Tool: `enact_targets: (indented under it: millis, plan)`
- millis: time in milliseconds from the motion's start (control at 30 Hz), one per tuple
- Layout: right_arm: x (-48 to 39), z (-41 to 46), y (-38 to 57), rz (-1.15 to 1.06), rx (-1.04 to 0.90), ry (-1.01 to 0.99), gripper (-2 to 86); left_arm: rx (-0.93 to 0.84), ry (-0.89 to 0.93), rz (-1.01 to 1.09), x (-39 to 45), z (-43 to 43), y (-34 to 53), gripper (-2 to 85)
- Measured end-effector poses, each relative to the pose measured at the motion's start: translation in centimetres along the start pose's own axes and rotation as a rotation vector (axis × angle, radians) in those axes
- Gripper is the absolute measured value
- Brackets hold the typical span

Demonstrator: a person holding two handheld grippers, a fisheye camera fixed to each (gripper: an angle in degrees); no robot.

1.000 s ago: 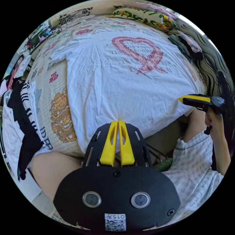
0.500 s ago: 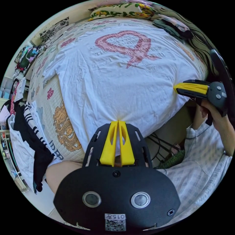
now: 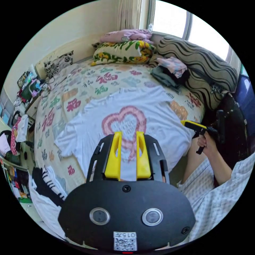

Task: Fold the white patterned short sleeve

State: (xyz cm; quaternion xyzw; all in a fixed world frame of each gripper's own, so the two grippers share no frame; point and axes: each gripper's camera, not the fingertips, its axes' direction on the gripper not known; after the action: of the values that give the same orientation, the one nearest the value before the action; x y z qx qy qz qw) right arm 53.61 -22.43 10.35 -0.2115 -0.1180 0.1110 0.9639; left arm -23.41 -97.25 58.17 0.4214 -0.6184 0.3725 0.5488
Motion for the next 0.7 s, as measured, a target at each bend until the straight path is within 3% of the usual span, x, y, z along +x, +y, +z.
enact_targets:
  millis: [167, 367, 533, 700]
  plan:
    - [10.2, -2.4, -6.3, 0.181, 0.132, -0.154, 8.5, 0.035, 0.229, 0.179, 5.6, 7.1, -15.9, 2.3]
    - [17.1, -0.9, -11.2, 0.308, 0.088, -0.143, 9.2, -0.144, 0.169, 0.330, 14.6, 20.4, -29.7, 1.7]
    - [19.3, -0.6, -14.3, 0.321, 0.041, -0.188, 8.6, -0.217, 0.228, 0.292, 18.7, 28.4, -36.4, 4.9]
    - [20.8, -1.0, -15.3, 0.327, 0.075, -0.196, 1.4, -0.287, 0.219, 0.201, 19.5, 34.9, -40.4, 4.7]
